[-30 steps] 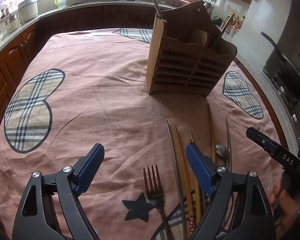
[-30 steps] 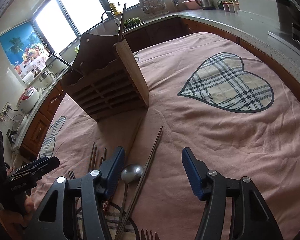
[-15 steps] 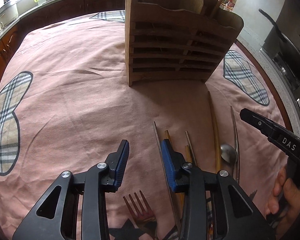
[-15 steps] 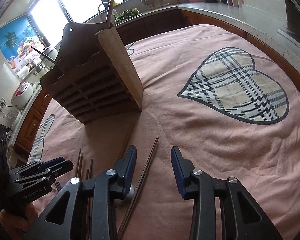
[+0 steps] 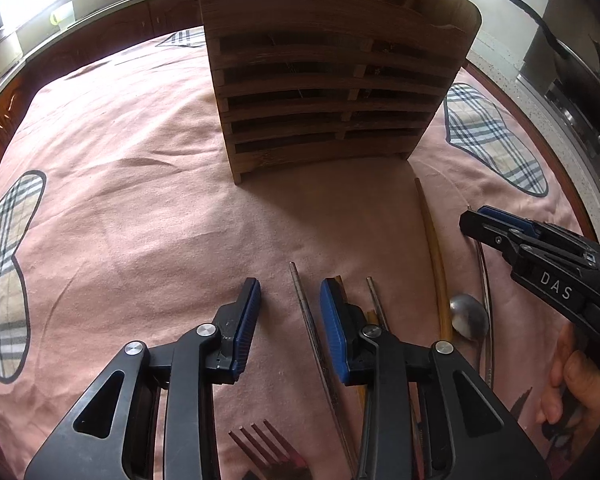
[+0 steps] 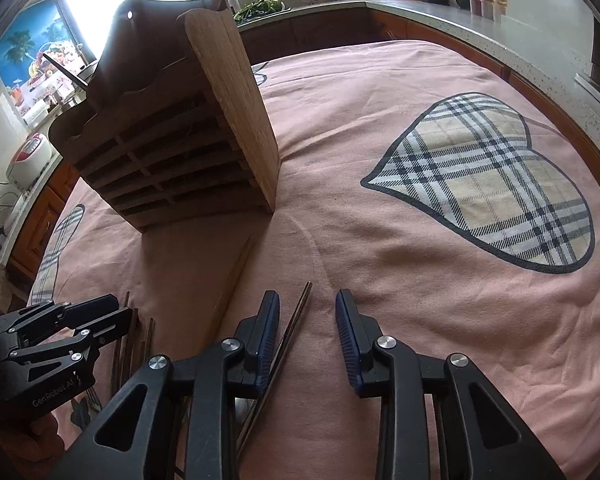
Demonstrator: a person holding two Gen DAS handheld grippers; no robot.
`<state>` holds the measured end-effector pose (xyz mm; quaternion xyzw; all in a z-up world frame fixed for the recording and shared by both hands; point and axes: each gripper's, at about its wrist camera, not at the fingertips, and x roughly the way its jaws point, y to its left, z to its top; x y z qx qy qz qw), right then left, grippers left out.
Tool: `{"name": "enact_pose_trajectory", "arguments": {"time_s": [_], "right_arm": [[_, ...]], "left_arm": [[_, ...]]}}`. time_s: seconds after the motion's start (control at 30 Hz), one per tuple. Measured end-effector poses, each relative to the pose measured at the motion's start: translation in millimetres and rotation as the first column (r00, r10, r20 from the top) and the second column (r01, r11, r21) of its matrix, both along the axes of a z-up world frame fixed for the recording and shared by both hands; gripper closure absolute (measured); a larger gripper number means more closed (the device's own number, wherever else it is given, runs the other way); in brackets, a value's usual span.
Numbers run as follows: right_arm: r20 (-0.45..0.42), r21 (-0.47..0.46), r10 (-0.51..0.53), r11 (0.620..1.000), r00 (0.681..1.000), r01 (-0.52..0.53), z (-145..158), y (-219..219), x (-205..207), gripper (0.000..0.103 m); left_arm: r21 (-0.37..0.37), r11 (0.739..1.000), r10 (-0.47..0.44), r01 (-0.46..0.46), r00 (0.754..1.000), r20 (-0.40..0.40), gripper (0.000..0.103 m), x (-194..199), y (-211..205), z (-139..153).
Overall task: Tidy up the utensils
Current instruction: 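Close the left tool on another metal chopstick while the right tool grasps a wooden chopstick, then lift both chopsticks and lower them into the wooden utensil holder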
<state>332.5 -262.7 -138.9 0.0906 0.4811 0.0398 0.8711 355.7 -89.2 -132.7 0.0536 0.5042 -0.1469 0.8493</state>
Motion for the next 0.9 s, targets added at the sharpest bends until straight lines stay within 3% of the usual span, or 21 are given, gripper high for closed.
{"name": "enact_pose_trajectory", "arguments": {"time_s": [0.1, 0.23, 0.37, 0.57, 0.9], "right_arm": [[-0.003, -0.039, 0.007, 0.999, 1.000, -0.008, 0, 2, 0, 0.086], [0.000, -0.102, 0.025, 0.994, 1.000, -0.024, 0, 13, -1, 0.091], [-0.004, 0.001, 0.023, 1.000, 1.000, -0.023, 1, 8, -2, 0.097], [0.016, 0.130, 0.016, 0.991, 1.000, -0.018, 16, -3, -12, 0.098], [0.092, 0.183, 0.029, 0.982, 0.995, -0.046, 54, -5, -33, 0.099]], "left_arm": [[0.015, 1.000, -0.010, 0.010, 1.000, 0.010, 0.095, 0, -2, -1], [0.029, 0.999, -0.016, 0.015, 1.000, 0.020, 0.096, 2, -10, -2], [-0.043, 0.999, -0.008, 0.007, 1.000, -0.014, 0.099, 3, -4, 2], [-0.143, 0.989, 0.027, -0.028, 1.000, -0.014, 0.100, -8, 20, 20], [-0.227, 0.974, 0.033, -0.020, 0.998, 0.056, 0.100, -45, 42, 66]]}}
